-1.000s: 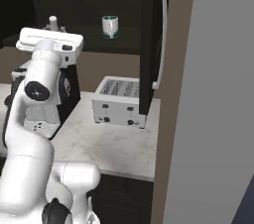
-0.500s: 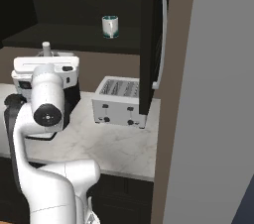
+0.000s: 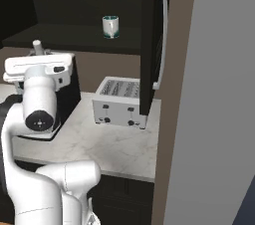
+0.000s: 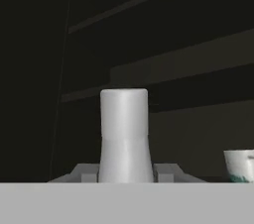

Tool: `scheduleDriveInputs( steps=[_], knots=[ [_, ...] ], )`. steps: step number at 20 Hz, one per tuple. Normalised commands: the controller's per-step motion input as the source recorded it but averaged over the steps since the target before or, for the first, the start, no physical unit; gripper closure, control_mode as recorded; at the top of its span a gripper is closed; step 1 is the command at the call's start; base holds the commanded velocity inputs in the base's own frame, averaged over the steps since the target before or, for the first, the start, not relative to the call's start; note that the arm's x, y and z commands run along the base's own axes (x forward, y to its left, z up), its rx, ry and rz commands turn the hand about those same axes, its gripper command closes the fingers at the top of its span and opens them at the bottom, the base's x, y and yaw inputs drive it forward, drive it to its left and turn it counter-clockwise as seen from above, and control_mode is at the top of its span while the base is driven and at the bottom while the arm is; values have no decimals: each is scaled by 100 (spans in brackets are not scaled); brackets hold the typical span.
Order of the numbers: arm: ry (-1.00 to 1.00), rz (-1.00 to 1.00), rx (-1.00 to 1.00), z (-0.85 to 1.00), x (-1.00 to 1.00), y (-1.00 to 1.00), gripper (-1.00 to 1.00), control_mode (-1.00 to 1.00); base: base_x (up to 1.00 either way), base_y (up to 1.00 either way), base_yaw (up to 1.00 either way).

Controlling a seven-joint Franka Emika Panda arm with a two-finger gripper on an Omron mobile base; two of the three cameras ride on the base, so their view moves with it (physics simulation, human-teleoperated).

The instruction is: Open the cabinet directly in front. Then move the liquor and the mug to the dining counter with the jar on it.

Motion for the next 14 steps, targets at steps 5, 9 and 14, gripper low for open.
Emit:
scheduleDriveInputs(
  steps=[5, 9, 14],
  knots=[
    [0, 0, 0, 0, 0, 0, 100, -100, 0, 0, 0],
    [0, 0, 0, 0, -9, 0, 100, -100, 0, 0, 0],
    [0, 0, 0, 0, 0, 0, 100, 100, -94, 1, 12]
  ],
)
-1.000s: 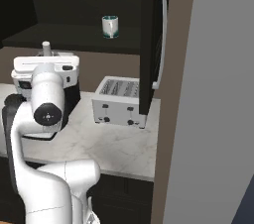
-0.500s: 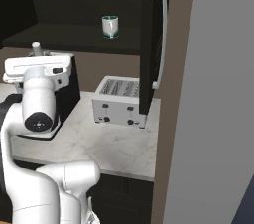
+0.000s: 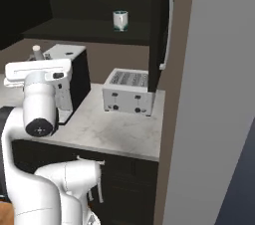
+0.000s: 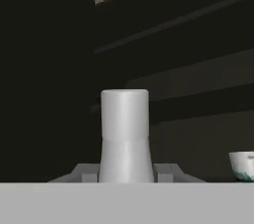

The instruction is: Open the cabinet directly in front. Then move the liquor and the mug to the dining counter with the jar on it.

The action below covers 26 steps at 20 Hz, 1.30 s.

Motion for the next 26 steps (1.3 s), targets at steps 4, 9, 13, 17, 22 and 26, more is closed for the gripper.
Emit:
scheduleDriveInputs(
  steps=[4, 9, 13, 17, 22, 26],
  knots=[
    [0, 0, 0, 0, 0, 0, 100, 100, -97, 26, 37],
    [0, 0, 0, 0, 0, 0, 100, 100, -31, 4, 78],
    [0, 0, 0, 0, 0, 0, 100, 100, -4, 0, 89],
    [0, 0, 0, 0, 0, 0, 100, 100, -4, 0, 90],
    [0, 0, 0, 0, 0, 0, 100, 100, -3, 0, 90],
    [0, 0, 0, 0, 0, 0, 100, 100, -3, 0, 91]
  ],
)
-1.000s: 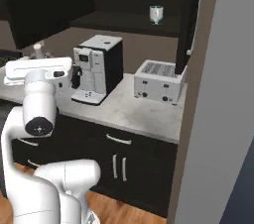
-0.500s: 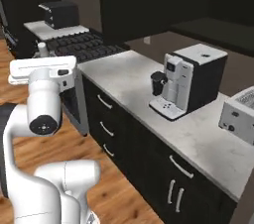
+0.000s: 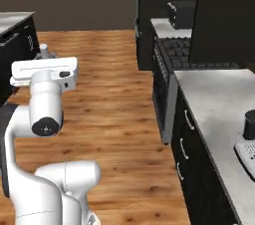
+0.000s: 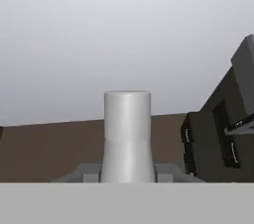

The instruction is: Open the cabinet directly in front. Then move the liquor and the mug to the dining counter with the jar on it.

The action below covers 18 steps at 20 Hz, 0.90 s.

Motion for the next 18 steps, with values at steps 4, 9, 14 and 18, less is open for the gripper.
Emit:
scheduleDriveInputs(
  steps=[4, 9, 14, 18],
  knots=[
    [0, 0, 0, 0, 0, 0, 100, 100, -8, 18, 85],
    [0, 0, 0, 0, 0, 0, 100, 100, 0, 34, 75],
    [0, 0, 0, 0, 0, 0, 100, 100, 40, 16, 52],
    [0, 0, 0, 0, 0, 0, 100, 100, 95, -24, 16]
  ],
)
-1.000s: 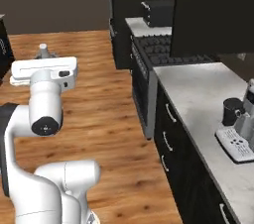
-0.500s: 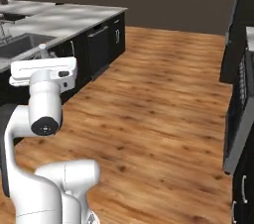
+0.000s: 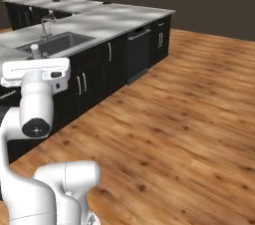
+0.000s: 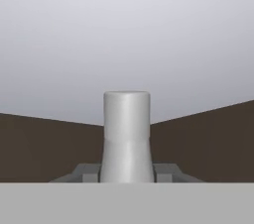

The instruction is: Open the cabinet directly in front. Then move the liquor and the mug to the dining counter with the jar on it.

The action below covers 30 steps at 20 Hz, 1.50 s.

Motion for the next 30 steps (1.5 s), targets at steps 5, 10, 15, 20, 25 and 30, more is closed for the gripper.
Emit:
scheduleDriveInputs(
  steps=[5, 10, 15, 20, 25, 30],
  knots=[
    [0, 0, 0, 0, 0, 0, 100, 100, 100, -38, 1],
    [0, 0, 0, 0, 0, 0, 100, 100, 100, -29, -4],
    [0, 0, 0, 0, 0, 0, 100, 100, 100, -26, -7],
    [0, 0, 0, 0, 0, 0, 100, 100, 100, -25, -4],
    [0, 0, 0, 0, 0, 0, 100, 100, 100, -17, 0],
    [0, 0, 0, 0, 0, 0, 100, 100, 100, -11, 0]
  ],
)
